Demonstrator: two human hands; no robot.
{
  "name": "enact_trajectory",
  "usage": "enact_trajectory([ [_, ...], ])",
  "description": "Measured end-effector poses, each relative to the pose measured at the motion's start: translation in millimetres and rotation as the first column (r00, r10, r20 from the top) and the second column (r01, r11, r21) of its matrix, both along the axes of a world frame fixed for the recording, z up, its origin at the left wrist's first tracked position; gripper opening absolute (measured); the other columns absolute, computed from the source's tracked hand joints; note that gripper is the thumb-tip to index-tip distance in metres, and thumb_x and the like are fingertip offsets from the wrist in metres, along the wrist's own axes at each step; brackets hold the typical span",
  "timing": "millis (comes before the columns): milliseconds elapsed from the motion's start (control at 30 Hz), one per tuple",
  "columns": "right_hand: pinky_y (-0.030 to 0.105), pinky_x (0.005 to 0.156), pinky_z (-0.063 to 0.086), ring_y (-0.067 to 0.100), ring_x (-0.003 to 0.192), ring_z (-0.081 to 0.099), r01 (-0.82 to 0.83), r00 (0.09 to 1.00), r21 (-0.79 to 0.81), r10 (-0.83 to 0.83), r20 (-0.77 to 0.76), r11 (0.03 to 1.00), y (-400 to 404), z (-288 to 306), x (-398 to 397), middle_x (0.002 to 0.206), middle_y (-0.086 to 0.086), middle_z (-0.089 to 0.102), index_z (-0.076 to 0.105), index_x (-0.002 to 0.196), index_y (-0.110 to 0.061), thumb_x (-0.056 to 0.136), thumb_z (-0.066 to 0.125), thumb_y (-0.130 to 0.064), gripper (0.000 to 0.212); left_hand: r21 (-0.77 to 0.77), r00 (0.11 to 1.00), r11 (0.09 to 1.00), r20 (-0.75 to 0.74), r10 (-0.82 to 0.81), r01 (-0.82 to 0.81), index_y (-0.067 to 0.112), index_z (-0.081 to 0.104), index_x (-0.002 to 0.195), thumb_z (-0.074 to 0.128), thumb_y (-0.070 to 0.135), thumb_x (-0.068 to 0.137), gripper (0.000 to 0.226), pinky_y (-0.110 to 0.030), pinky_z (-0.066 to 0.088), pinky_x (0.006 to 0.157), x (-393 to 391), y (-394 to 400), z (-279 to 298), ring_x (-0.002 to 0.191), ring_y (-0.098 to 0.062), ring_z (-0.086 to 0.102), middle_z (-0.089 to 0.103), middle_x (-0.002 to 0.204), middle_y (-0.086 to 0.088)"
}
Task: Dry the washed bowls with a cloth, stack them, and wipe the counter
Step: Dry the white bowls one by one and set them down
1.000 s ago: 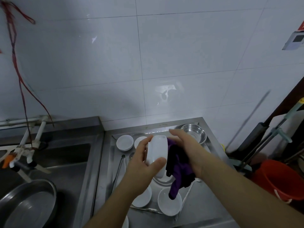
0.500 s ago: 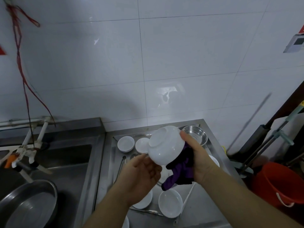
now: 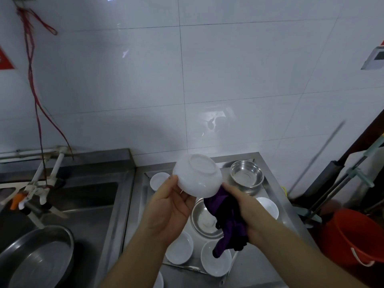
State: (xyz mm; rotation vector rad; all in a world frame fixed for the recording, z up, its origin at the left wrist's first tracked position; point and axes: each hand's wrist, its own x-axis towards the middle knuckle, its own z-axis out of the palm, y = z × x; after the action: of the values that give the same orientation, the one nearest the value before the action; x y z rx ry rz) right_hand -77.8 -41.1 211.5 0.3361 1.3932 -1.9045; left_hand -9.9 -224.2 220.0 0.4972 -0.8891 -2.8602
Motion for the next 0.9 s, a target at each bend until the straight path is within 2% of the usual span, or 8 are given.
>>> enact_trajectory([
  [133,0.037,0.053,0.057,0.03,0.061,0.069,0.134,0.98,0.057,-0.124,-0.153,0.989,-1.6,12.6,-8.8,0.085,0.018,0.076,0.076,0.111,-0.006,0.094,0.078,-0.025,0.025,-0.083,0.997,0.994,-0.032,0.064,-0.066,0.005,0.052,0.148,0.057,0.027,0.099,0.054,-0.038,0.063,0.089,-3.0,-7.7,5.6,0.126,-0.033,0.068,0.065,0.142,-0.021],
  [300,0.033,0.056,0.058,0.021,0.062,0.07,0.163,0.939,0.183,-0.095,-0.329,0.97,-3.3,21.0,-15.0,0.082,0.016,0.078,0.08,0.099,-0.012,0.095,0.075,-0.014,0.006,-0.124,0.985,0.983,-0.121,0.12,-0.135,0.01,0.057,0.143,0.063,0.024,0.095,0.05,-0.047,0.063,0.089,-4.4,-19.2,17.9,0.122,-0.034,0.07,0.07,0.137,-0.015],
  [467,0.032,0.061,0.059,0.018,0.072,0.074,0.284,0.823,0.05,-0.217,-0.525,0.957,-3.8,43.9,-13.4,0.09,0.001,0.079,0.078,0.111,-0.024,0.097,0.074,-0.019,0.016,-0.577,0.993,0.81,-0.012,0.119,-0.104,0.032,0.078,0.115,0.069,0.032,0.087,0.03,-0.042,0.065,0.082,5.4,-22.3,24.0,0.107,-0.026,0.076,0.077,0.12,-0.004],
  [533,0.028,0.061,0.06,0.015,0.081,0.078,0.215,0.682,0.068,-0.1,-0.724,0.974,-6.1,58.3,-9.1,0.1,-0.012,0.077,0.075,0.119,-0.039,0.096,0.076,-0.027,0.026,-0.732,0.999,0.68,0.003,0.054,-0.034,0.042,0.079,0.11,0.069,0.033,0.096,0.019,-0.046,0.064,0.086,10.6,-16.2,22.2,0.105,-0.025,0.076,0.078,0.117,-0.003],
  [600,0.017,0.068,0.057,0.002,0.091,0.074,0.145,0.444,0.175,0.094,-0.891,0.974,-10.5,67.8,-3.6,0.107,-0.022,0.073,0.069,0.127,-0.046,0.095,0.073,-0.035,0.034,-0.791,0.998,0.61,0.006,-0.056,0.039,0.04,0.077,0.114,0.062,0.034,0.097,0.024,-0.051,0.062,0.094,14.7,-9.8,21.3,0.107,-0.026,0.075,0.078,0.116,-0.003],
  [733,0.028,0.104,0.048,0.009,0.119,0.059,0.263,-0.164,0.403,0.452,-0.877,0.877,-23.7,66.1,-0.8,0.13,-0.012,0.068,0.063,0.141,-0.028,0.094,0.071,-0.042,0.049,-0.727,0.977,0.678,-0.045,-0.206,0.11,0.026,0.077,0.12,0.056,0.024,0.103,0.027,-0.037,0.063,0.09,23.5,0.3,28.9,0.108,-0.03,0.076,0.078,0.115,-0.012],
  [800,0.024,0.109,0.042,0.01,0.123,0.056,0.246,-0.246,0.411,0.466,-0.85,0.878,-27.3,57.2,-3.7,0.134,-0.011,0.066,0.062,0.142,-0.026,0.09,0.076,-0.048,0.058,-0.709,0.977,0.695,-0.042,-0.21,0.12,0.027,0.078,0.118,0.055,0.019,0.103,0.028,-0.031,0.062,0.088,28.5,0.1,30.5,0.107,-0.029,0.076,0.079,0.114,-0.013],
  [900,0.02,0.103,0.046,0.005,0.122,0.059,0.153,-0.102,0.385,0.402,-0.91,0.91,-33.0,46.5,-8.9,0.129,-0.025,0.063,0.057,0.139,-0.04,0.091,0.074,-0.046,0.051,-0.693,0.978,0.71,-0.033,-0.207,0.127,0.024,0.077,0.122,0.055,0.02,0.103,0.029,-0.036,0.061,0.093,35.5,-3.7,26.2,0.114,-0.032,0.073,0.077,0.12,-0.014],
])
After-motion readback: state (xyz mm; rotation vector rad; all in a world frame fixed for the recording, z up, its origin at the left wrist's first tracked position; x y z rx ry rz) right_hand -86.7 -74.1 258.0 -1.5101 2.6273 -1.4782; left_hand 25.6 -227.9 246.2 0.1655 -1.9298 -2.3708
